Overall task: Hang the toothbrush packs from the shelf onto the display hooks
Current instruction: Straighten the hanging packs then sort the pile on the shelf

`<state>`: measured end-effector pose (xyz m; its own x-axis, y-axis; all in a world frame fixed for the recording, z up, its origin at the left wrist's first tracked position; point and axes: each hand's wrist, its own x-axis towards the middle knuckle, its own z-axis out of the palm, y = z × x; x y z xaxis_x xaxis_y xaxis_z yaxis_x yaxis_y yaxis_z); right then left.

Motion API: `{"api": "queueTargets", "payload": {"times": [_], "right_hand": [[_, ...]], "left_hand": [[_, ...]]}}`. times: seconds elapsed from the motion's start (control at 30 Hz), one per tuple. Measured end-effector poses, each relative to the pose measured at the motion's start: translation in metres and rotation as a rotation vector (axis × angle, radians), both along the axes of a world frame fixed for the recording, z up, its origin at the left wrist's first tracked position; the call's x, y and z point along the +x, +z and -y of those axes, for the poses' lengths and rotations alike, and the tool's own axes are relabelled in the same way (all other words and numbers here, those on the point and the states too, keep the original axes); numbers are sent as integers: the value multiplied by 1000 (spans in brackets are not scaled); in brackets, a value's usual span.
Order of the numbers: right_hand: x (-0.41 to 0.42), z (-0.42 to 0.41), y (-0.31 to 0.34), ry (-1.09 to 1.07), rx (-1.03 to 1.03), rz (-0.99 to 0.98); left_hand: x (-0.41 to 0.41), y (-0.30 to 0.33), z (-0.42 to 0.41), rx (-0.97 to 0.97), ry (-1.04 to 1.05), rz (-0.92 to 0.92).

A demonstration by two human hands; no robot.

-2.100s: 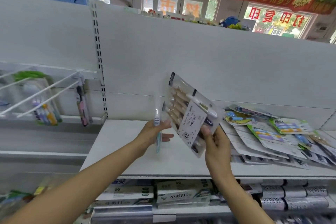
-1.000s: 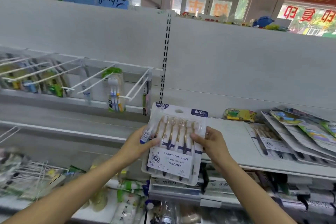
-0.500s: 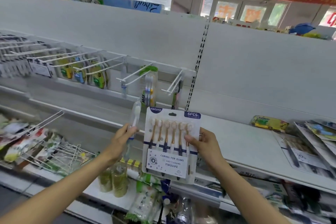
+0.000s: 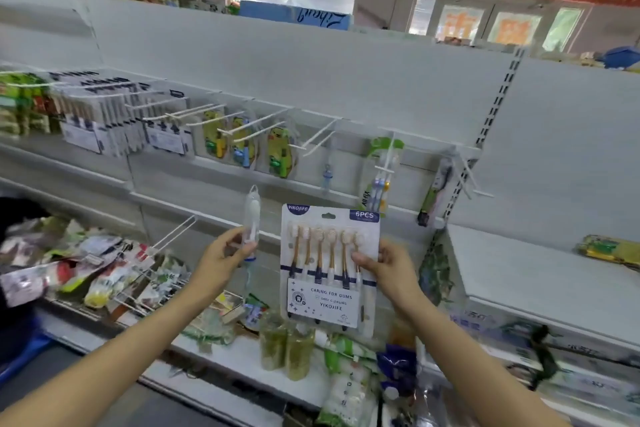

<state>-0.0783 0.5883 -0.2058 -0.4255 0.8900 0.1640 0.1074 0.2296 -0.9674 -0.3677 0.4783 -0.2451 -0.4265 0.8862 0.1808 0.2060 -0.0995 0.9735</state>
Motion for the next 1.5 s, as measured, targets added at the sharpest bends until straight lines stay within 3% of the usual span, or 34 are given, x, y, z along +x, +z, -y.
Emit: {"api": "queueTargets", "payload": {"times": [0.37, 0.67, 0.87, 1.13, 1.5], "right_hand": [[-185, 35, 2, 14, -67, -37], [-310, 10, 7, 100, -33, -34], [-394, -25, 5, 206, 37, -41], [-495, -52, 4, 227, 74, -92], [-634, -39, 6, 228, 80, -86]], "left_hand": [[-156, 11, 45, -42, 7, 20], [-252, 10, 35, -3, 23, 161], [-330, 0, 16, 73, 121, 93], [-430, 3, 23, -26, 204, -23], [-557, 7, 46, -66, 96, -42]]}}
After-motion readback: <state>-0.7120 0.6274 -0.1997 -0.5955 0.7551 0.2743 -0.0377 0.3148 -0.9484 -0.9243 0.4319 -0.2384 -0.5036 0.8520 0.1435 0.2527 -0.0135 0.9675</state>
